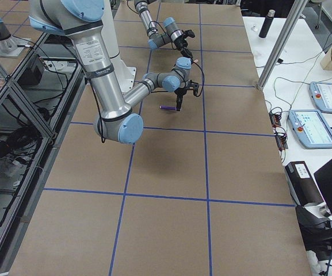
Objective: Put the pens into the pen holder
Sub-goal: 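Lower the orange pen into the pink cup and open the left gripper, then withdraw the left arm while the right gripper grasps the purple pen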
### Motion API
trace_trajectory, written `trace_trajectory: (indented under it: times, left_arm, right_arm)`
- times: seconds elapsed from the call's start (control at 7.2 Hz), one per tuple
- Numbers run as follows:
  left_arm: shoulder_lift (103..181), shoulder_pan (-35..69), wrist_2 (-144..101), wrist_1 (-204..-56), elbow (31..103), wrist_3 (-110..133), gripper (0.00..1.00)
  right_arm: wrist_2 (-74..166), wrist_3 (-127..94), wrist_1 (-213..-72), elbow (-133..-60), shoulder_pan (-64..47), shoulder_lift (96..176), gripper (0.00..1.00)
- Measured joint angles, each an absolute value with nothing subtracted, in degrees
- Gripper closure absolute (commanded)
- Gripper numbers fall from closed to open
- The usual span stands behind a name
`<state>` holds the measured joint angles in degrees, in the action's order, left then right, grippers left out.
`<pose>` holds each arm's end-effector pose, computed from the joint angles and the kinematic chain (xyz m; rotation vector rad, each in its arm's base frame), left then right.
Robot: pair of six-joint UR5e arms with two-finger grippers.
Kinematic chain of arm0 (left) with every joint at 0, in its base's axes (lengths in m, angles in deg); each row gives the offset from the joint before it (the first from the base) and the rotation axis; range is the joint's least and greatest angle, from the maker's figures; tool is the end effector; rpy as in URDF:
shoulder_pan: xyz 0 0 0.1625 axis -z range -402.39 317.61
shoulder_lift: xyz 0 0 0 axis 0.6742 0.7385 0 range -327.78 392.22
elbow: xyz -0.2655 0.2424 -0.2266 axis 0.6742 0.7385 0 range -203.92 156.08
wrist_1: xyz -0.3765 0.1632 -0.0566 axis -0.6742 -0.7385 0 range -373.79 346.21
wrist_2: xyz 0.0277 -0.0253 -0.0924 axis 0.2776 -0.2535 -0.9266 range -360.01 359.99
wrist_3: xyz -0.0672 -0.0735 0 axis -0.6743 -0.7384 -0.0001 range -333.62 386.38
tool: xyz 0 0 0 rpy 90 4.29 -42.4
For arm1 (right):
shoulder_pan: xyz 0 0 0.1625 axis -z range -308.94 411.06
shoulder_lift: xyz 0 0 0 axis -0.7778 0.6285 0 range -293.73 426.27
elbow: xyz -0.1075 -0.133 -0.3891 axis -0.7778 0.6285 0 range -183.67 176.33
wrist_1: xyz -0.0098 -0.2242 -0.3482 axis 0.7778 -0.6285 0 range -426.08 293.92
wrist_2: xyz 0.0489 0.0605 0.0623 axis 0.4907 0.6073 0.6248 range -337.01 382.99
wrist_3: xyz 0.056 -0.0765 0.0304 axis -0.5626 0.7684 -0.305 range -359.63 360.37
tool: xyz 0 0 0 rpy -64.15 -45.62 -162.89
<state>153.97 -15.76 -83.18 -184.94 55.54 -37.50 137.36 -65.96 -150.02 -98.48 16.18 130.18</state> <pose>0.5289 -0.4277 0.2634 0.8695 1.5607 -0.1128 -0.4868 -0.4518 0.3554 -0.0474 -0.7540 0.0491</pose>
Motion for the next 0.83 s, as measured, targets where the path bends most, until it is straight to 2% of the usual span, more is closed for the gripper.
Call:
trace_trajectory:
  times: [0.14,0.83]
  left_arm:
    - [153.90,-16.26,-83.18,-185.03,55.38,-37.53,0.01]
    - [153.94,-14.99,-85.74,-184.37,58.82,-38.49,0.00]
  right_arm:
    - [137.46,-65.98,-149.99,-98.50,16.14,130.21,0.07]
    - [137.51,-65.97,-149.94,-98.67,16.02,130.28,0.18]
